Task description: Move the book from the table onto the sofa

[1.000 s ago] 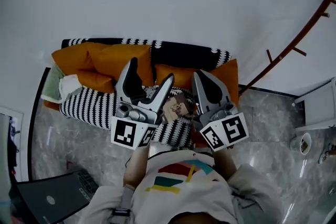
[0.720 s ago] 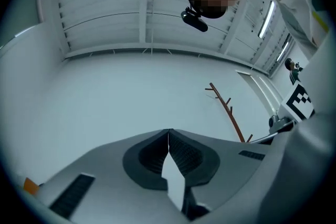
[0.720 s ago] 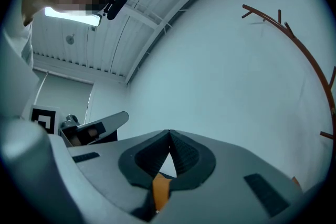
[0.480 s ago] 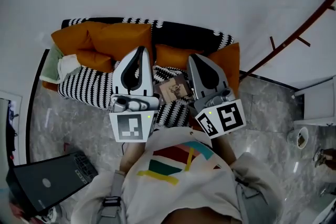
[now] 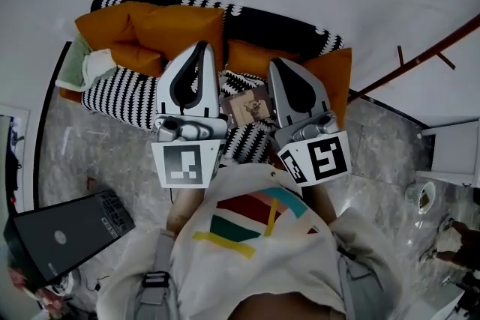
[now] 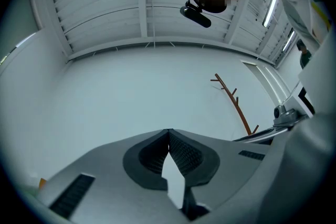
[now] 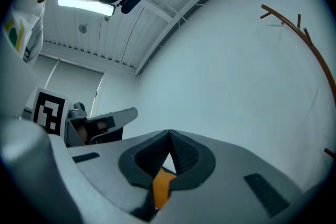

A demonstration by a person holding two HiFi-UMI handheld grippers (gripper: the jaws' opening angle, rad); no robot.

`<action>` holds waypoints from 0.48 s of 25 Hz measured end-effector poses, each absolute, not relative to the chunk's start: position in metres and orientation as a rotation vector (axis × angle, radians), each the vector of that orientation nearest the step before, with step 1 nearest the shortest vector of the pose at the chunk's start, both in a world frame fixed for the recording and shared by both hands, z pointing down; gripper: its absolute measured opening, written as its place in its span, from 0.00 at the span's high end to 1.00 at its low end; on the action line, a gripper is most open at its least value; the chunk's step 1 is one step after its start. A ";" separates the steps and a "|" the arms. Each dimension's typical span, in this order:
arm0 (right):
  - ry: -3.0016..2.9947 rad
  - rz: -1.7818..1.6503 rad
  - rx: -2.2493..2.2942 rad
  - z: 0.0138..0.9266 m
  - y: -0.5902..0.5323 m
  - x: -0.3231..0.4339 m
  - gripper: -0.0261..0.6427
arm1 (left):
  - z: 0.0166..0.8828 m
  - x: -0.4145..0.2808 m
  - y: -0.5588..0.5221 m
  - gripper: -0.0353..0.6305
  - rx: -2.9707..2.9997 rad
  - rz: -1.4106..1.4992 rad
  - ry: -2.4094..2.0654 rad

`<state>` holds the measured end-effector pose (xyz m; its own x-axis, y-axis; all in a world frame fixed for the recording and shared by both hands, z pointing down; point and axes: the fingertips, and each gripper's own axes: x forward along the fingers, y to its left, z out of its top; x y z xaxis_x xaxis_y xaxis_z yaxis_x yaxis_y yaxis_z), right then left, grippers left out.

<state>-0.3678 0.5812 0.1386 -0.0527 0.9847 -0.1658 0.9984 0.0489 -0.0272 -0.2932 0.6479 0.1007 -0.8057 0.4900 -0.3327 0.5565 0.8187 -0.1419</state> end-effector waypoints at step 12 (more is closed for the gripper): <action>2.227 -0.176 2.098 0.148 0.584 -0.374 0.94 | 0.105 -0.290 0.659 0.94 0.821 -0.288 2.717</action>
<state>-0.3740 0.5845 0.1481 -0.0609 0.9890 -0.1344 0.9979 0.0573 -0.0305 -0.2902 0.6587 0.1052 -0.7965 0.5078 -0.3283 0.5654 0.8179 -0.1066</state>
